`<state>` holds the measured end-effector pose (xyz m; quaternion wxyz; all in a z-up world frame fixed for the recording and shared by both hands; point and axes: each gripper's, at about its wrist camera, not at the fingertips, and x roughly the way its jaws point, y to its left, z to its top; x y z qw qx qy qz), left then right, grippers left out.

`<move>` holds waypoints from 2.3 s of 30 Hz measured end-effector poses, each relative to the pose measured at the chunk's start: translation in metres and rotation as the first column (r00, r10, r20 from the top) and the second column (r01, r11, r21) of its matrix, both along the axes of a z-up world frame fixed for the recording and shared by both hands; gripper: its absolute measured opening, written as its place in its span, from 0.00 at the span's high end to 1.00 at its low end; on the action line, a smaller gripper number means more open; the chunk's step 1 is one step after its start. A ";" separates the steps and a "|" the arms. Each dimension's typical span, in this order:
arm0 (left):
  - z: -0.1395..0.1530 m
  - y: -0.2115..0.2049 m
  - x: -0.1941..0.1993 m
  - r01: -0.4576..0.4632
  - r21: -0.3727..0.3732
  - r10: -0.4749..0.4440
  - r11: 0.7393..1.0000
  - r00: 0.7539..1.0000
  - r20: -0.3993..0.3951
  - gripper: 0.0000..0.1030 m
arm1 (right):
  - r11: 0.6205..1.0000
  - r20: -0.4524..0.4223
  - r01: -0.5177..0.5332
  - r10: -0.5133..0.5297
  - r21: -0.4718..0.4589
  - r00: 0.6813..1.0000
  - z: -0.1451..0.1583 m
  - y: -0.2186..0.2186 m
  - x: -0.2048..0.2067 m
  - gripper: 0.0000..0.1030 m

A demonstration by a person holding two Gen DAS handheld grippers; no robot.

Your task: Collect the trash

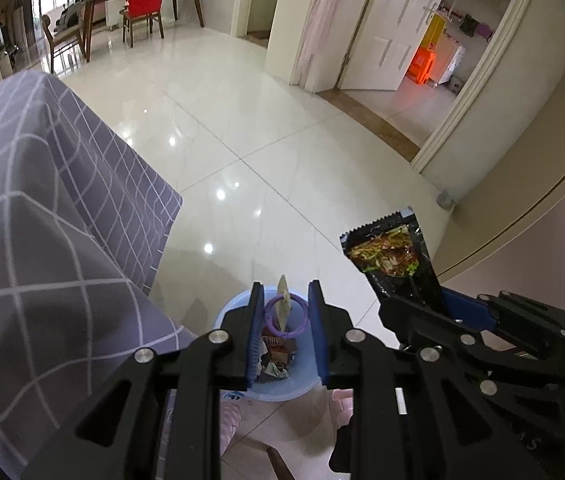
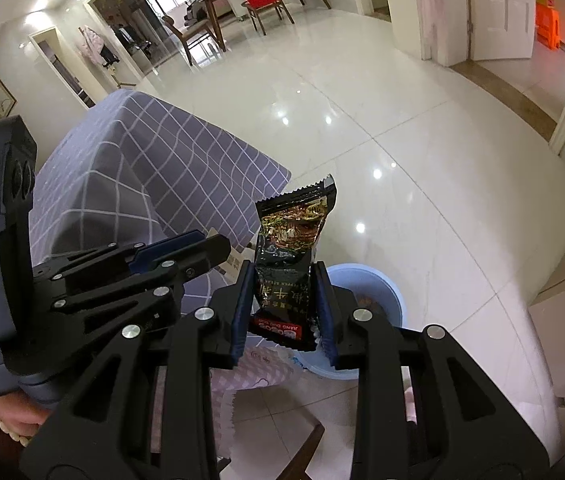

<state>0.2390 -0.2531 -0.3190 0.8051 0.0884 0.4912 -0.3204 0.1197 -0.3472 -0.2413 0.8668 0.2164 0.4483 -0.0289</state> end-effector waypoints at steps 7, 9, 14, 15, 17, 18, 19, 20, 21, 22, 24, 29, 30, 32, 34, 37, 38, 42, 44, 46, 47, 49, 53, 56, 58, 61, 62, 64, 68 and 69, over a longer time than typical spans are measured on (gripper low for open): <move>-0.016 -0.003 0.019 -0.082 0.024 0.083 0.996 0.995 -0.058 0.57 | 0.998 -0.004 0.060 -0.060 0.035 0.998 -0.017 -0.020 0.009 0.49; -0.017 -0.002 0.020 -0.077 0.018 0.078 0.997 0.996 -0.052 0.55 | 0.997 -0.004 0.065 -0.064 0.029 0.998 -0.017 -0.022 0.008 0.44; -0.017 0.000 0.011 -0.067 0.022 0.068 0.998 0.997 -0.044 0.51 | 0.998 0.015 0.055 -0.055 0.021 0.998 -0.008 -0.020 -0.002 0.43; -0.017 0.001 0.009 -0.065 0.020 0.066 0.998 0.997 -0.044 0.50 | 0.999 0.017 0.051 -0.052 0.018 0.999 -0.006 -0.019 -0.006 0.43; -0.016 0.007 0.002 -0.067 0.019 0.067 0.998 0.997 -0.034 0.46 | 0.999 0.020 0.051 -0.051 0.018 0.998 -0.003 -0.016 -0.010 0.41; -0.015 0.010 -0.003 -0.070 0.018 0.070 0.997 0.997 -0.029 0.43 | 0.998 0.021 0.051 -0.052 0.020 0.998 -0.003 -0.014 -0.014 0.40; -0.015 0.014 -0.007 -0.070 0.017 0.070 0.997 0.997 -0.028 0.42 | 0.998 0.020 0.052 -0.052 0.031 0.998 -0.005 -0.010 -0.021 0.40; -0.015 0.019 -0.015 -0.065 0.016 0.065 0.998 0.998 -0.024 0.42 | 0.998 0.017 0.054 -0.055 0.041 0.998 -0.007 -0.007 -0.026 0.40; -0.017 0.023 -0.021 -0.062 0.019 0.062 0.998 0.998 -0.018 0.42 | 0.997 0.014 0.052 -0.053 0.056 0.999 -0.011 -0.003 -0.032 0.40; -0.019 0.029 -0.028 -0.062 0.026 0.062 0.998 0.998 -0.011 0.40 | 0.996 0.011 0.050 -0.050 0.069 0.999 -0.016 0.002 -0.038 0.40; -0.026 0.041 -0.041 -0.072 0.032 0.072 0.997 0.997 -0.006 0.37 | 0.995 -0.002 0.051 -0.051 0.086 0.999 -0.027 0.012 -0.048 0.39; -0.066 0.070 -0.073 -0.065 0.118 0.067 0.991 0.998 -0.018 0.37 | 0.980 -0.087 0.069 -0.053 0.189 0.995 -0.081 0.038 -0.078 0.39; -0.074 0.075 -0.077 -0.065 0.129 0.069 0.990 0.997 -0.029 0.37 | 0.975 -0.103 0.074 -0.053 0.208 0.993 -0.093 0.043 -0.083 0.39; -0.096 0.087 -0.085 -0.071 0.147 0.081 0.987 0.994 -0.068 0.37 | 0.967 -0.139 0.081 -0.048 0.241 0.989 -0.116 0.053 -0.090 0.40; -0.114 0.095 -0.090 -0.068 0.155 0.084 0.986 0.992 -0.099 0.37 | 0.966 -0.174 0.091 -0.049 0.243 0.984 -0.135 0.061 -0.096 0.40; -0.149 0.104 -0.094 -0.063 0.200 0.094 0.978 0.984 -0.151 0.37 | 0.952 -0.234 0.112 -0.045 0.284 0.971 -0.167 0.071 -0.099 0.40; -0.161 0.106 -0.095 -0.065 0.221 0.102 0.973 0.982 -0.162 0.37 | 0.950 -0.257 0.121 -0.045 0.287 0.965 -0.178 0.074 -0.102 0.40; -0.208 0.112 -0.094 -0.065 0.283 0.132 0.957 0.966 -0.223 0.37 | 0.918 -0.372 0.193 -0.055 0.347 0.927 -0.232 0.078 -0.107 0.40; -0.233 0.112 -0.091 -0.063 0.313 0.145 0.948 0.958 -0.246 0.37 | 0.878 -0.438 0.273 -0.082 0.393 0.895 -0.267 0.078 -0.110 0.40; -0.260 0.113 -0.088 -0.052 0.333 0.151 0.941 0.948 -0.279 0.37 | 0.824 -0.502 0.361 -0.109 0.437 0.858 -0.300 0.071 -0.112 0.39; -0.270 0.112 -0.088 -0.046 0.335 0.150 0.941 0.945 -0.292 0.37 | 0.790 -0.534 0.409 -0.124 0.457 0.836 -0.316 0.067 -0.116 0.39; -0.292 0.110 -0.086 -0.031 0.350 0.148 0.936 0.938 -0.313 0.37 | 0.705 -0.608 0.521 -0.159 0.482 0.778 -0.350 0.063 -0.125 0.38; -0.342 0.103 -0.079 0.000 0.432 0.145 0.902 0.942 -0.303 0.37 | 0.487 -0.731 0.718 -0.212 0.497 0.649 -0.410 0.056 -0.147 0.35; -0.375 0.096 -0.067 0.018 0.472 0.127 0.881 0.953 -0.275 0.37 | 0.326 -0.794 0.817 -0.243 0.475 0.558 -0.452 0.060 -0.157 0.34; -0.393 0.092 -0.061 0.040 0.488 0.092 0.872 0.966 -0.243 0.37 | 0.236 -0.817 0.851 -0.250 0.470 0.520 -0.477 0.064 -0.159 0.34; -0.427 0.092 -0.050 0.067 0.474 0.066 0.878 0.964 -0.258 0.37 | 0.137 -0.837 0.877 -0.262 0.461 0.481 -0.516 0.074 -0.155 0.34; -0.441 0.095 -0.045 0.054 0.486 0.088 0.872 0.960 -0.265 0.37 | 0.121 -0.837 0.879 -0.269 0.462 0.477 -0.527 0.073 -0.154 0.34; -0.461 0.103 -0.033 -0.005 0.477 0.145 0.879 0.955 -0.257 0.37 | 0.090 -0.840 0.885 -0.284 0.456 0.462 -0.542 0.071 -0.149 0.34; -0.487 0.113 -0.010 -0.154 0.474 0.295 0.867 0.925 -0.239 0.37 | -0.016 -0.856 0.896 -0.305 0.443 0.417 -0.584 0.076 -0.146 0.34; -0.492 0.117 -0.003 -0.206 0.455 0.342 0.866 0.908 -0.241 0.37 | -0.033 -0.861 0.900 -0.309 0.434 0.404 -0.595 0.078 -0.145 0.34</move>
